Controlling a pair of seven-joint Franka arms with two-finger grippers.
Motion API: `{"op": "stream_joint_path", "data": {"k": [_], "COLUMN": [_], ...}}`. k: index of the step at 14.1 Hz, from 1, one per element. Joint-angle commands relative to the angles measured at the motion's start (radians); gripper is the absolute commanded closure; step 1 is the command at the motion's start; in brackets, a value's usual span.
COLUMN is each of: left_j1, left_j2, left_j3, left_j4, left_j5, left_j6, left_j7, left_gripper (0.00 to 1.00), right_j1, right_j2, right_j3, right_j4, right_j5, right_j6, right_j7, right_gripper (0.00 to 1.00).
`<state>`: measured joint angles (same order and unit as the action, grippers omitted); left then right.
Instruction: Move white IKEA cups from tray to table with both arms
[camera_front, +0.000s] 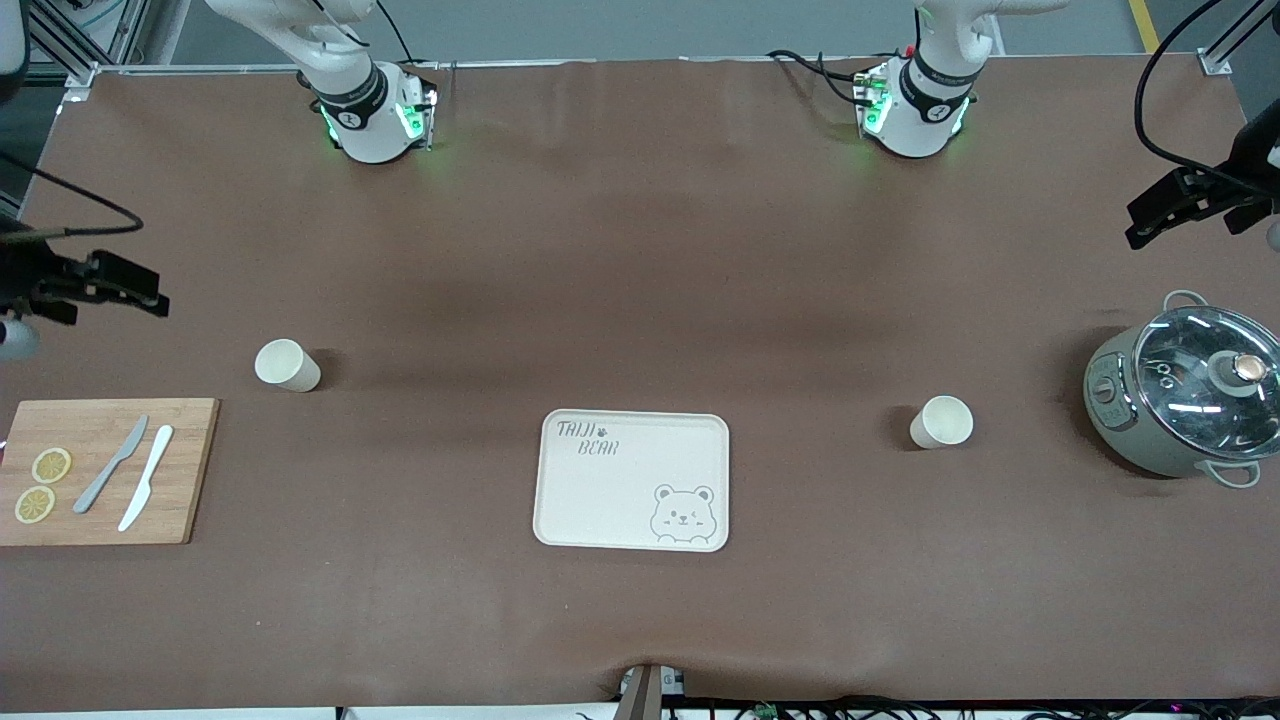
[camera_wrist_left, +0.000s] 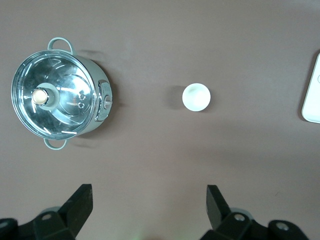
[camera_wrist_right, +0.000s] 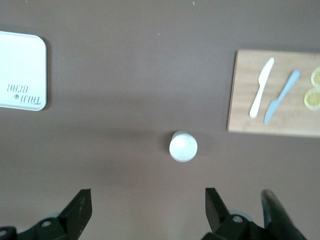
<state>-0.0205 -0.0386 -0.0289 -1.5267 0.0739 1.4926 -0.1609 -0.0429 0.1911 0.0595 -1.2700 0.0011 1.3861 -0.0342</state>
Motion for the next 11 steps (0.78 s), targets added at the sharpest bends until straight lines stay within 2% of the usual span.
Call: {"op": "stream_joint_path", "data": {"k": [1, 3, 6, 11], "left_j1": [0.001, 0.001, -0.010, -0.009], "left_j2": [-0.001, 0.005, 0.013, 0.019], "left_j3": [0.004, 0.004, -0.005, -0.006], "left_j4": [-0.013, -0.010, -0.010, -0.013], "left_j5": [-0.011, -0.016, -0.037, -0.039], "left_j6": [0.017, 0.020, 0.037, 0.038], "left_j7": [0.018, 0.020, 0.012, 0.020], "left_gripper": [0.00, 0.00, 0.00, 0.00], "right_j1": [0.014, 0.015, 0.023, -0.009], "right_j2": [-0.105, -0.165, -0.243, -0.245], "right_j3": [-0.001, -0.001, 0.015, 0.005], "right_j4": [-0.110, -0.152, -0.152, -0.180], "right_j5": [0.013, 0.013, 0.008, 0.010], "right_j6": [0.004, 0.004, -0.007, -0.048], "right_j7": [0.057, 0.057, 0.054, 0.043], "right_gripper": [0.00, 0.00, 0.00, 0.00]}}
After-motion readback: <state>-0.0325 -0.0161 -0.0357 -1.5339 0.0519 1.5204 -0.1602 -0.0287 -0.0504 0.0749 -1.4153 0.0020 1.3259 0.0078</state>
